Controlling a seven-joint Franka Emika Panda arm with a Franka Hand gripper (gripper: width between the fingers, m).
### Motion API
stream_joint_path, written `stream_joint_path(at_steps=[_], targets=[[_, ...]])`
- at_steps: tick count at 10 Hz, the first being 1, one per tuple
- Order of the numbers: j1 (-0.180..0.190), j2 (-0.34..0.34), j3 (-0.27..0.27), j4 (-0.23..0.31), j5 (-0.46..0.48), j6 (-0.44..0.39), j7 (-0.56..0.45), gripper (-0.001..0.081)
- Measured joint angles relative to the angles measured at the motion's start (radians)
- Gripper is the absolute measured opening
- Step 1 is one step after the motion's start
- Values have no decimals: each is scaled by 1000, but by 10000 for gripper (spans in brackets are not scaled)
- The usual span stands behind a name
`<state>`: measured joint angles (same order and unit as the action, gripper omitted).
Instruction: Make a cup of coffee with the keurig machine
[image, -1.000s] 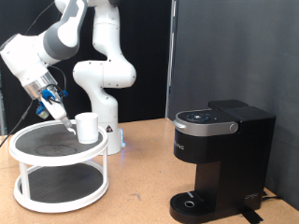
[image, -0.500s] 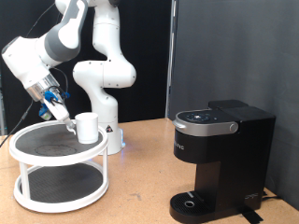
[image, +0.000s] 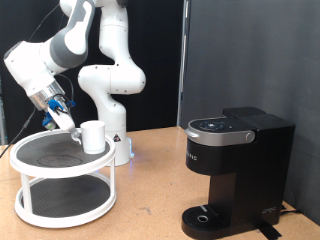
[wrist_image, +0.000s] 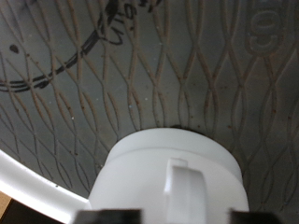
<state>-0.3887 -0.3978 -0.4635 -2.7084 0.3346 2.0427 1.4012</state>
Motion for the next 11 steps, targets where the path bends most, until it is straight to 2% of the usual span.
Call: stream_joint_path(at_steps=[1,5,8,10,11], targets=[[0,0,1,-2,0,2,0,42],[0,-2,1,0,0,-13,2,3],[-2,-21,1,52,-3,-155,38,2],[-2,-34,3,91,-43,-248,43,2],[-2,-33,2,88,-40,-240,43,2]])
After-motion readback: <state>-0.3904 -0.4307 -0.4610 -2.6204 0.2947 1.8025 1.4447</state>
